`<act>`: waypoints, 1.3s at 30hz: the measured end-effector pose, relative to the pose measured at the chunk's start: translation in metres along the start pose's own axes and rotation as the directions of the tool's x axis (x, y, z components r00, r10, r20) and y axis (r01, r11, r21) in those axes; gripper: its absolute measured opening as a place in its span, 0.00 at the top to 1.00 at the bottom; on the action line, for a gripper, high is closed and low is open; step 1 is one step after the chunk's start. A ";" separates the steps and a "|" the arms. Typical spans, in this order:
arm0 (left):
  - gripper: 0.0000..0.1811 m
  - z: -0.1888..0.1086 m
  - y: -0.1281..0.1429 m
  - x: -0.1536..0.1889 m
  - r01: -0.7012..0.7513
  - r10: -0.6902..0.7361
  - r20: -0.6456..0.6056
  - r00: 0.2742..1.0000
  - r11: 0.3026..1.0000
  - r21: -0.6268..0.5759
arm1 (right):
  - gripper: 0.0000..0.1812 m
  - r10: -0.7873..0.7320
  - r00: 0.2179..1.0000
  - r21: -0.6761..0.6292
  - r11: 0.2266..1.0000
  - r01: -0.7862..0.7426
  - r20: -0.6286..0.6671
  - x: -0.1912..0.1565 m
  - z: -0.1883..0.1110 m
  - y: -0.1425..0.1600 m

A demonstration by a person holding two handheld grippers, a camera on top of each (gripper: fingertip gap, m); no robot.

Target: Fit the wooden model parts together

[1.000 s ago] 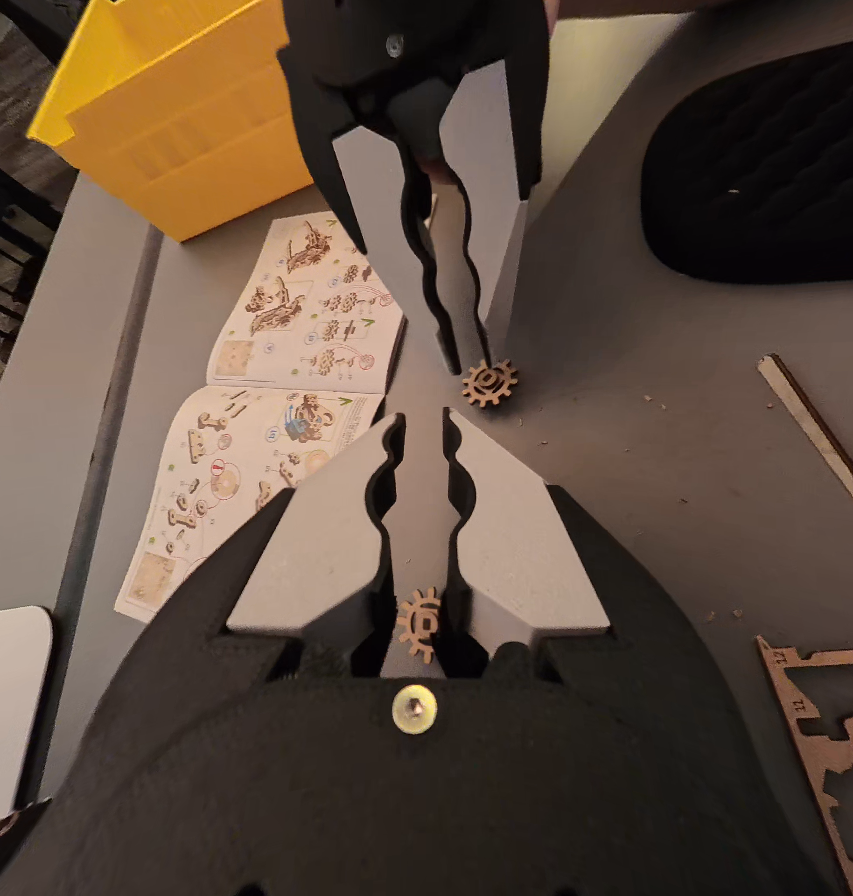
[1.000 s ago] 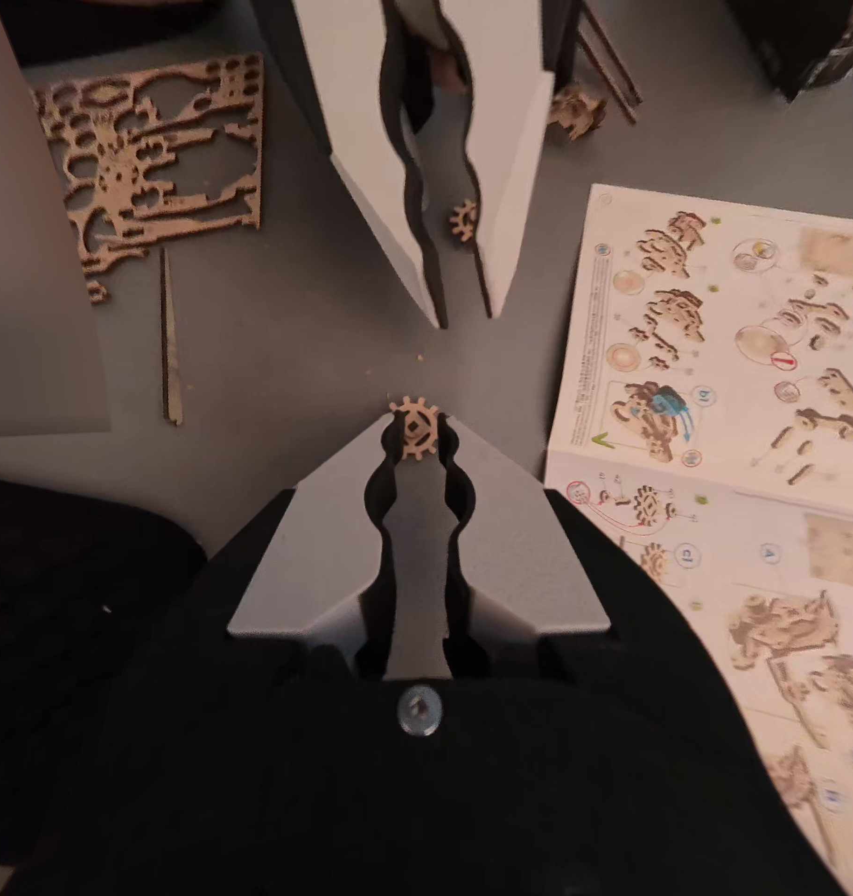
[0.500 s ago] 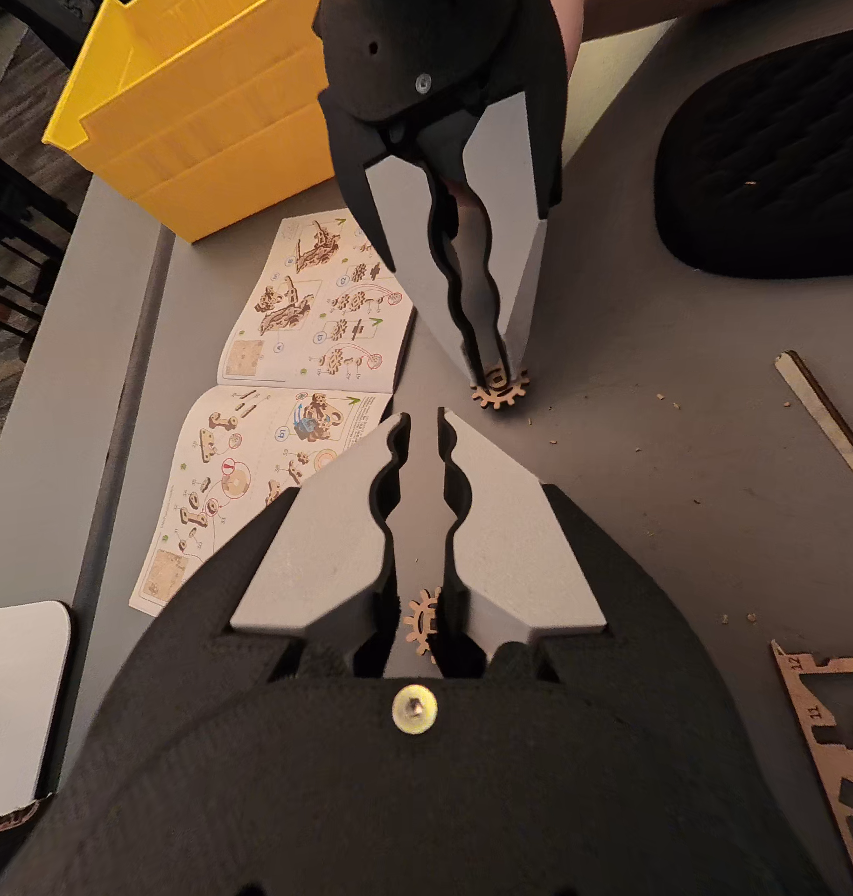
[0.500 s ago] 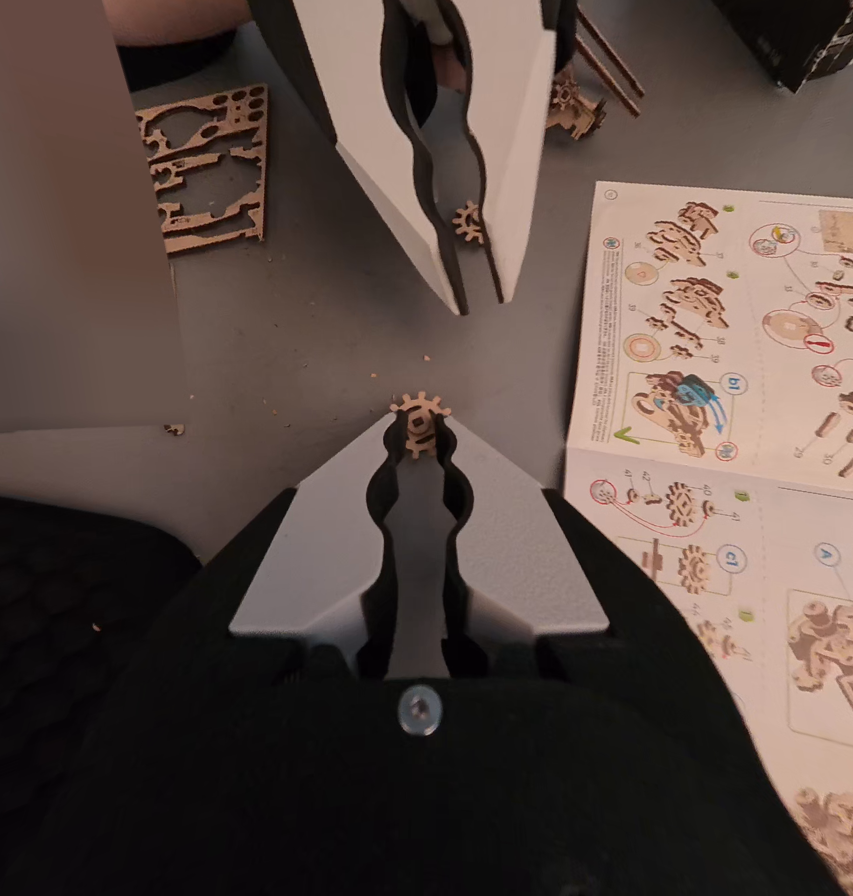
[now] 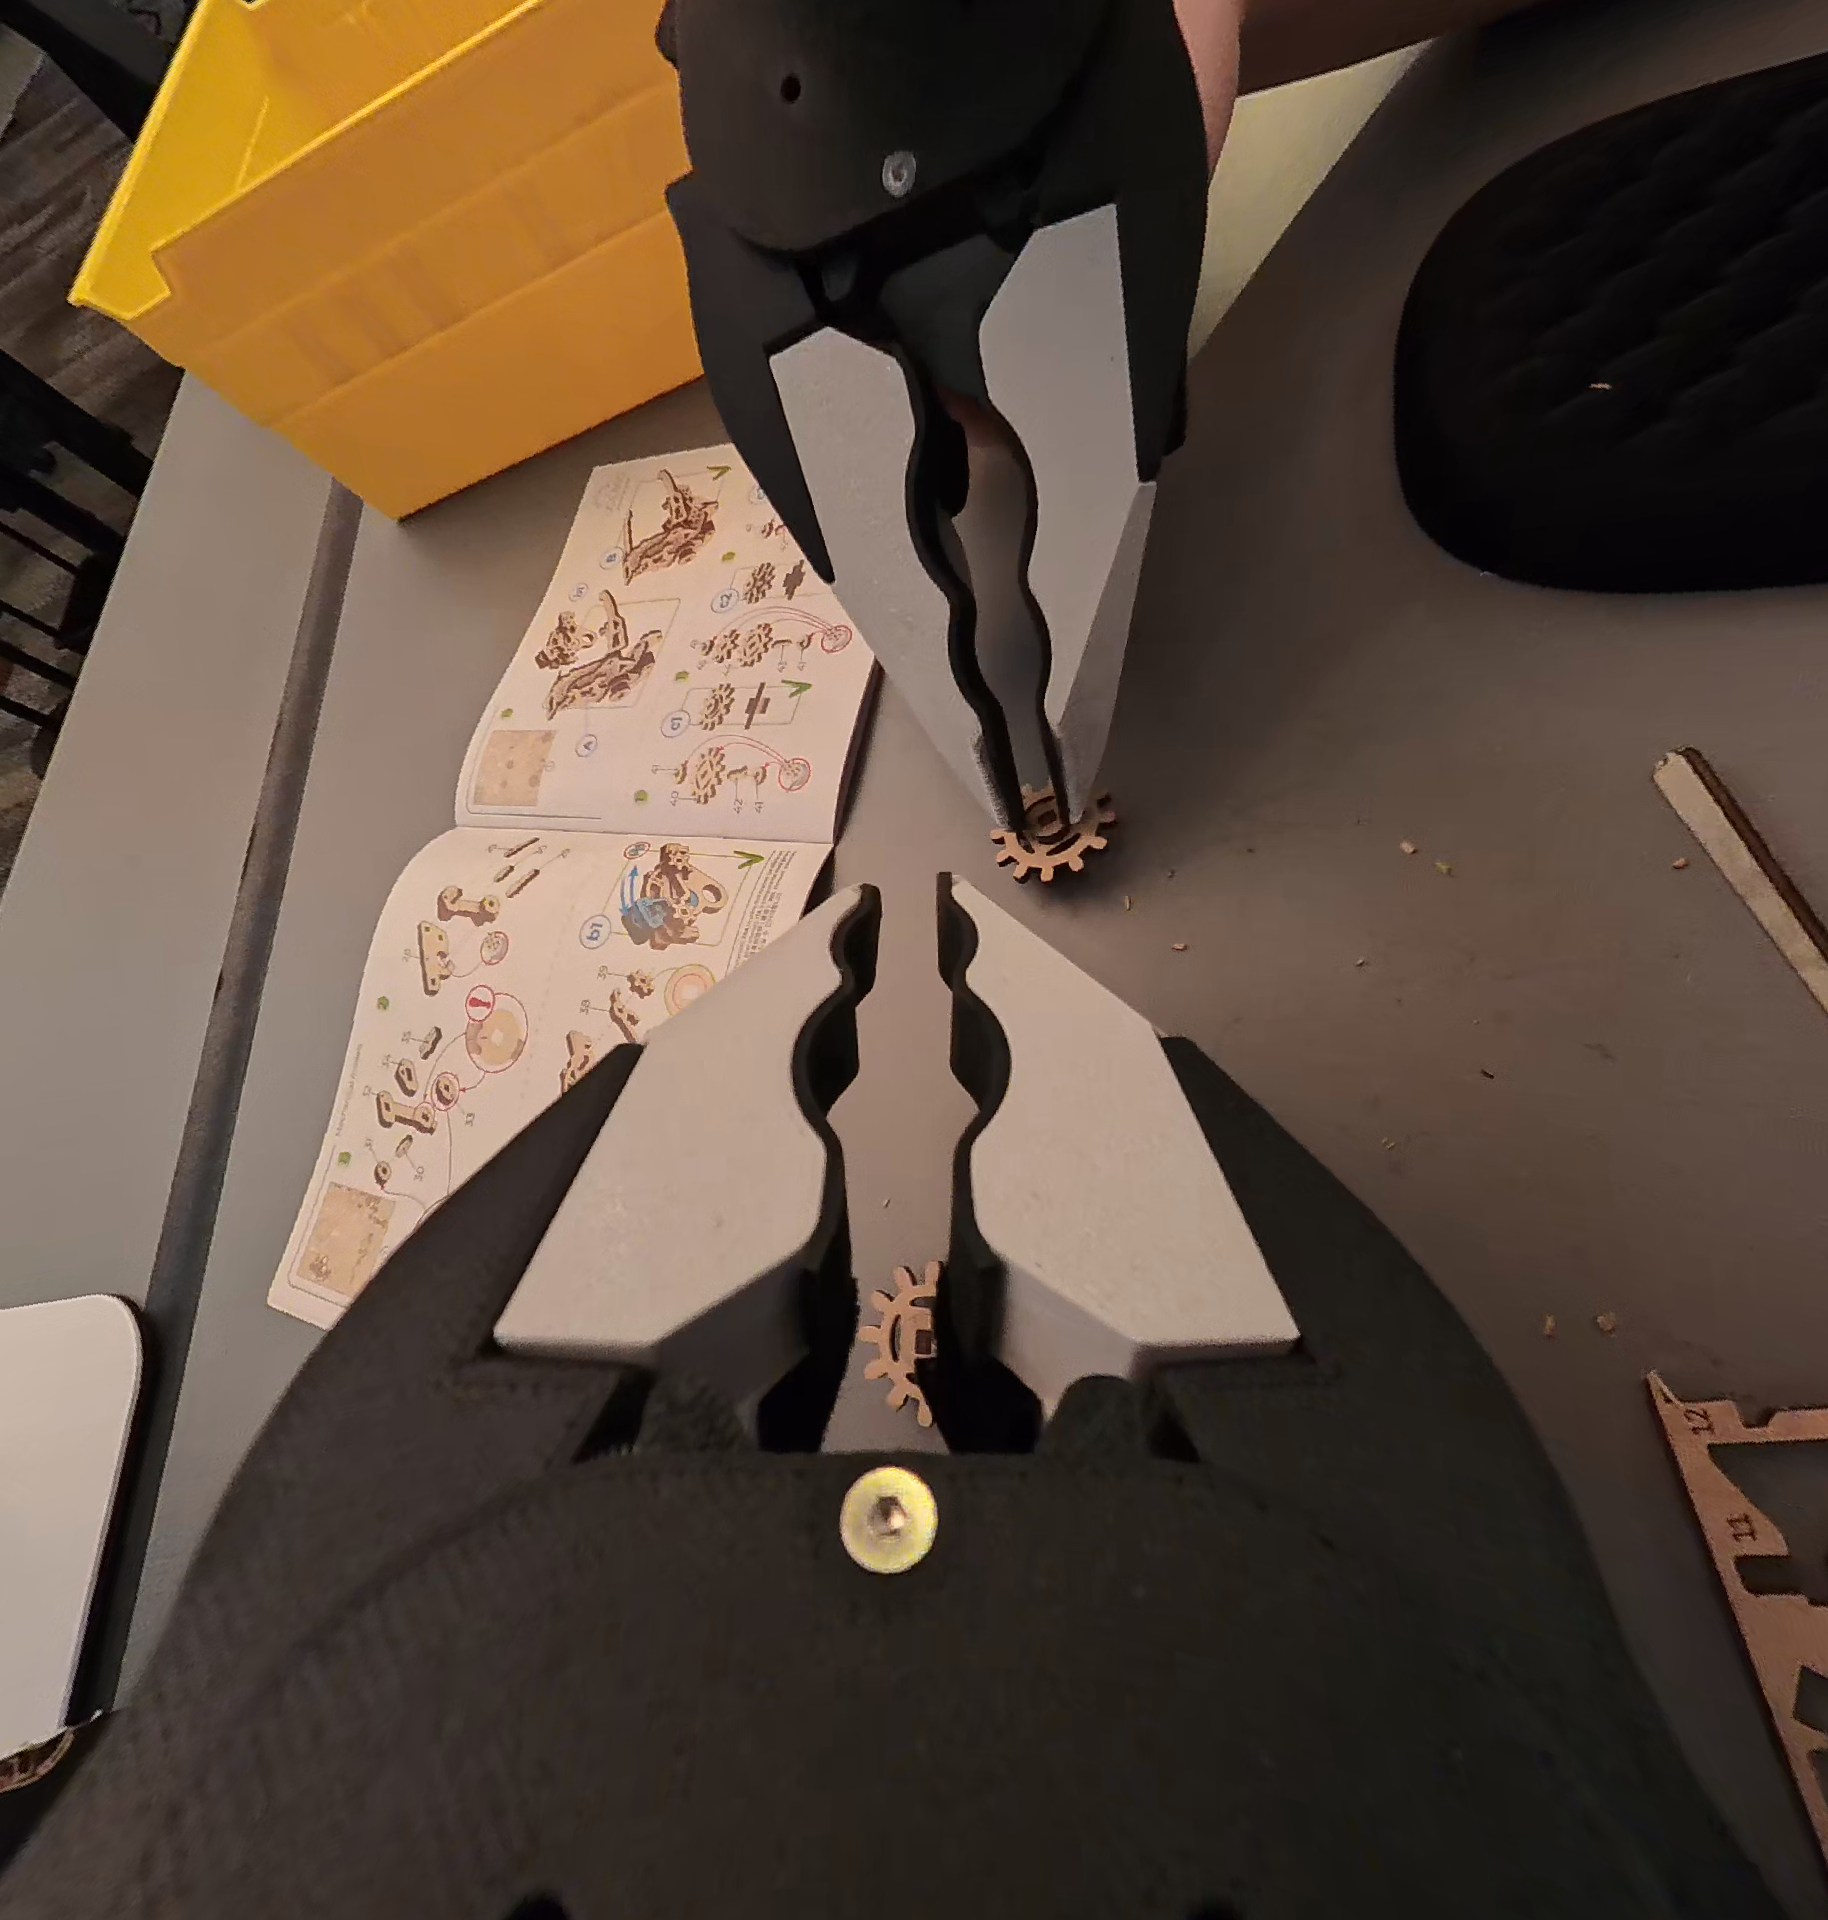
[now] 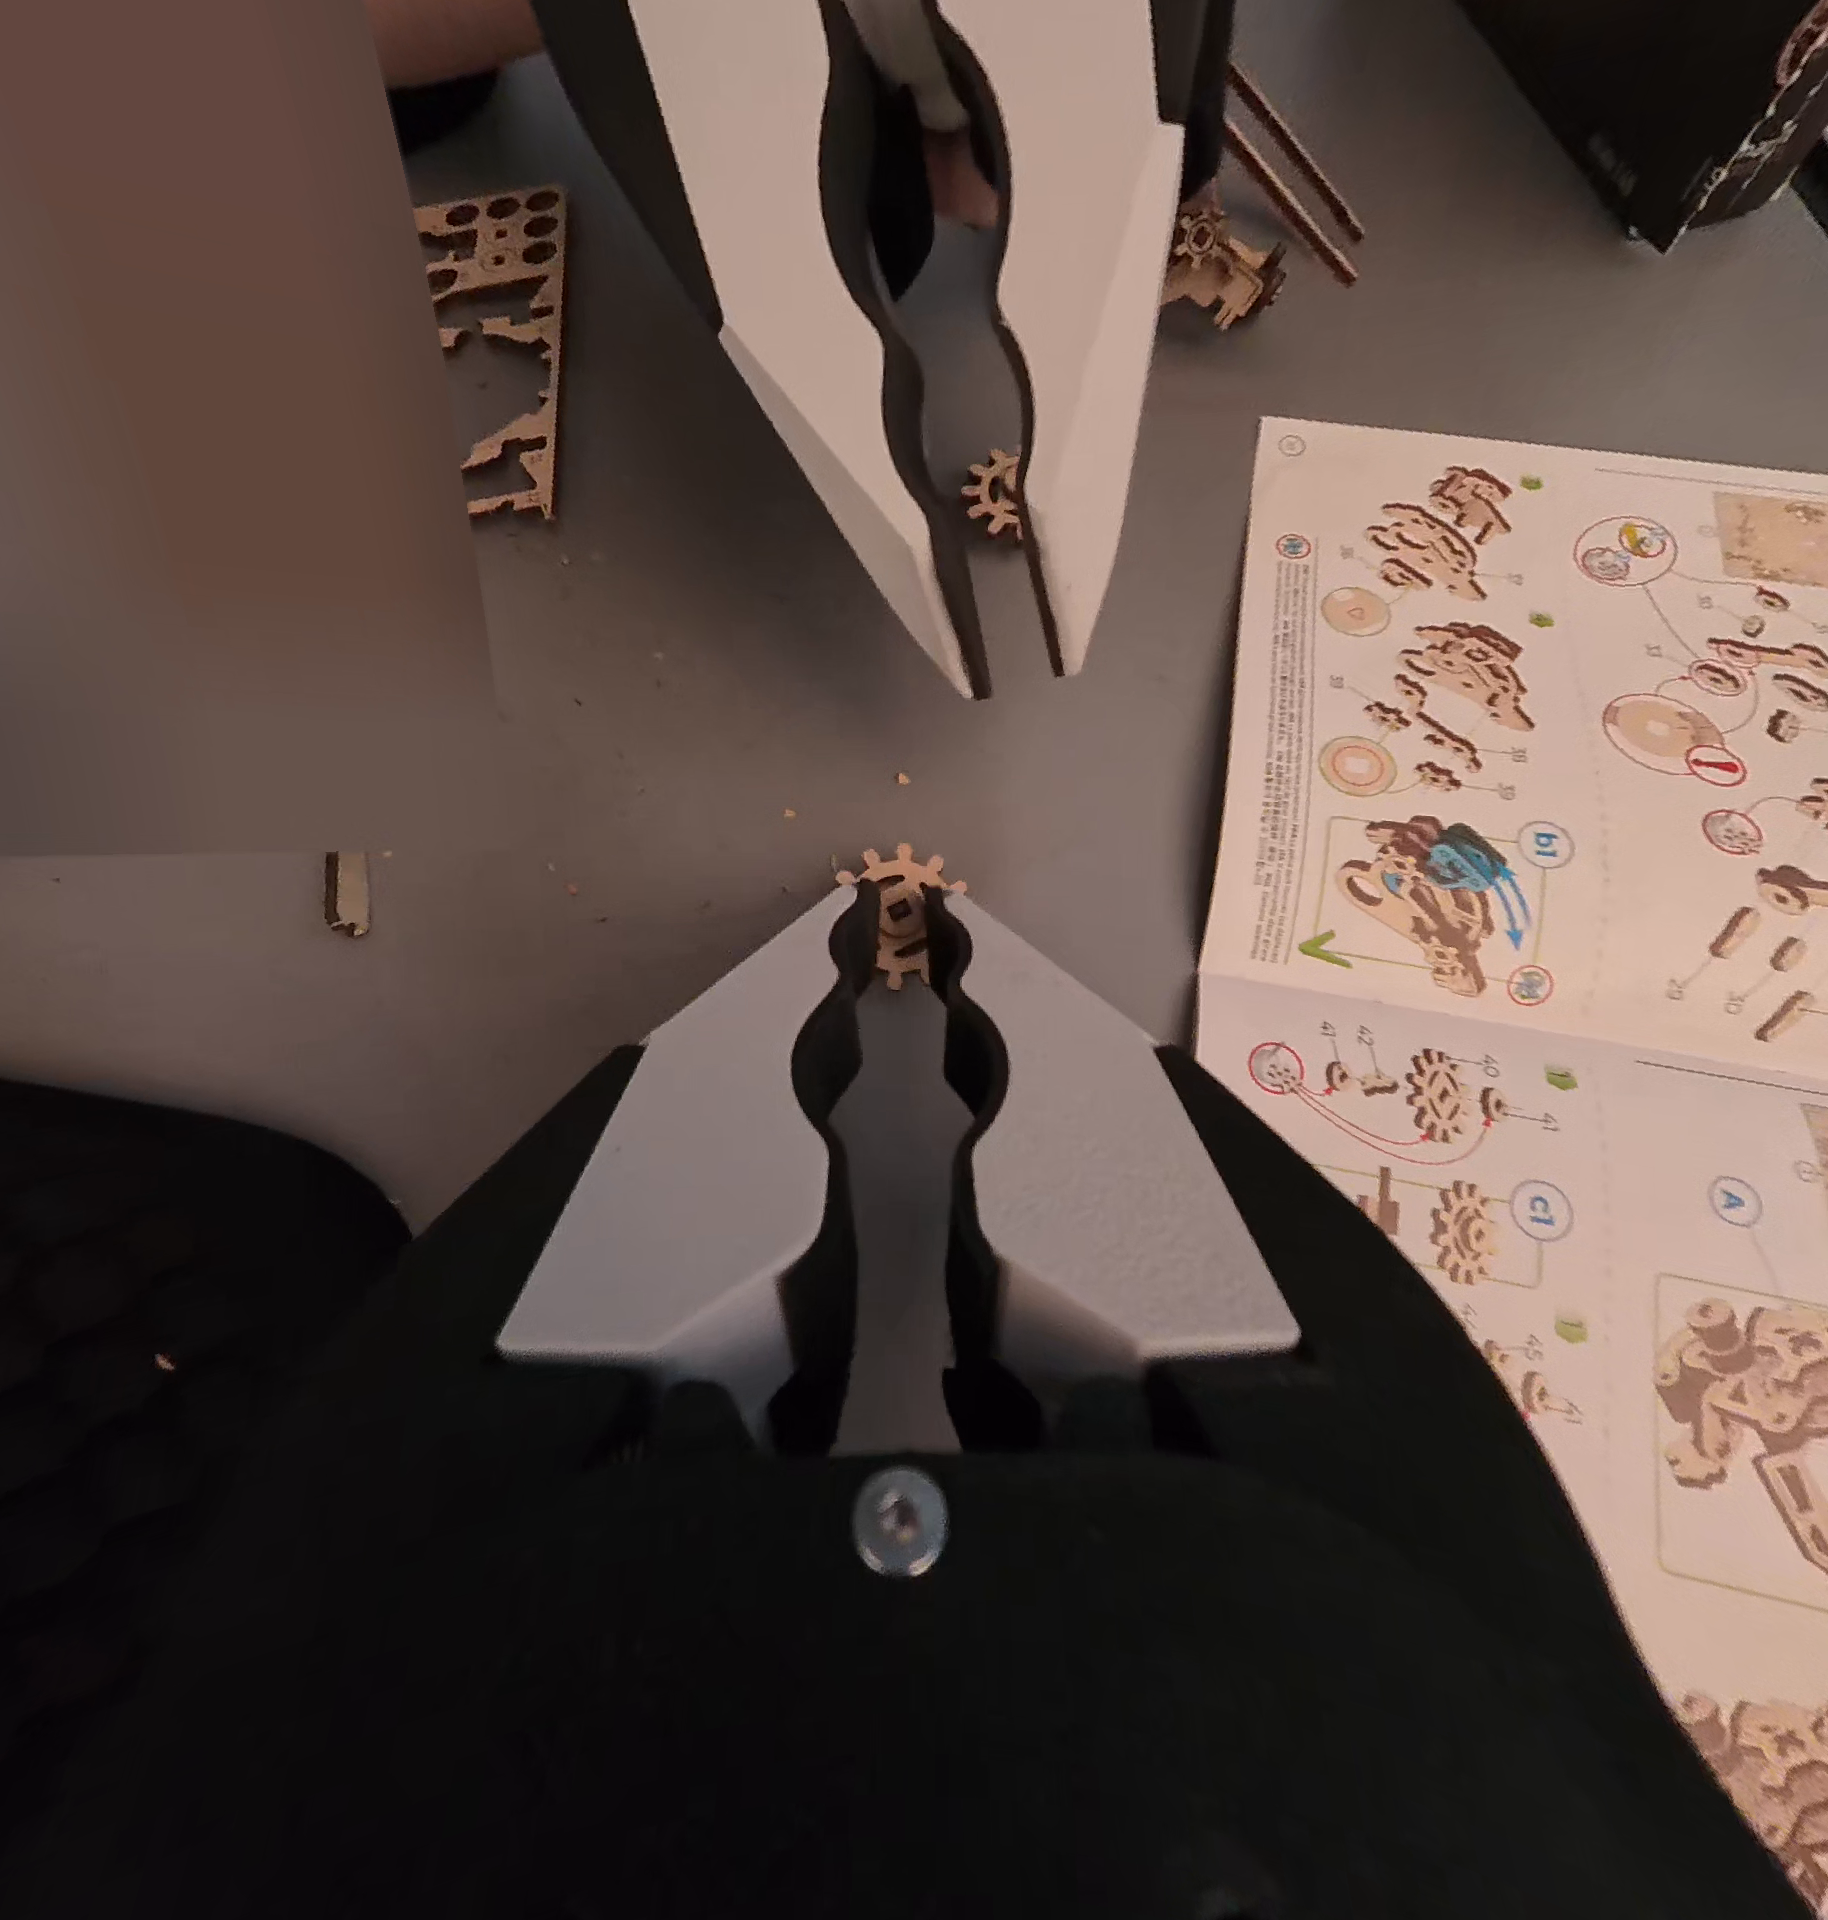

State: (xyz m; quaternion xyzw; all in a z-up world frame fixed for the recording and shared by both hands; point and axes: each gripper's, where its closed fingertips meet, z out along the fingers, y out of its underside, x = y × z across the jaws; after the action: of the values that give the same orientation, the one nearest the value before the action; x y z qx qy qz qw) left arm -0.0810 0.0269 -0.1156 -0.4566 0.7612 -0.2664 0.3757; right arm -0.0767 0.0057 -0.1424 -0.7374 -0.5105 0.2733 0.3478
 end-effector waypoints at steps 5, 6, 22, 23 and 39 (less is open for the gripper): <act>0.95 -0.001 0.000 -0.001 0.006 -0.006 0.002 1.000 1.000 0.002 | 0.94 0.004 1.000 -0.004 1.000 -0.004 0.009 -0.001 0.000 0.000; 0.95 -0.001 0.000 -0.001 0.006 -0.006 0.003 1.000 1.000 0.003 | 0.95 0.001 1.000 -0.003 1.000 -0.001 0.004 -0.001 0.000 0.000; 0.95 0.001 0.002 0.001 0.001 -0.001 -0.006 1.000 1.000 -0.008 | 0.94 -0.002 1.000 -0.019 1.000 0.002 0.014 -0.003 0.002 0.002; 0.95 0.001 0.002 0.001 -0.001 0.001 -0.004 1.000 1.000 -0.009 | 0.96 -0.004 1.000 -0.022 1.000 0.004 0.008 -0.002 0.002 0.002; 0.96 0.002 0.001 0.001 -0.009 0.009 -0.007 1.000 1.000 -0.016 | 0.96 -0.048 0.998 -0.176 0.984 0.041 -0.037 -0.006 0.000 0.007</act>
State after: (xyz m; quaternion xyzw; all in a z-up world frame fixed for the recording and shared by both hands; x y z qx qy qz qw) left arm -0.0809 0.0261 -0.1180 -0.4554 0.7666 -0.2600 0.3707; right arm -0.0753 -0.0019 -0.1477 -0.7590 -0.5415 0.2044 0.2982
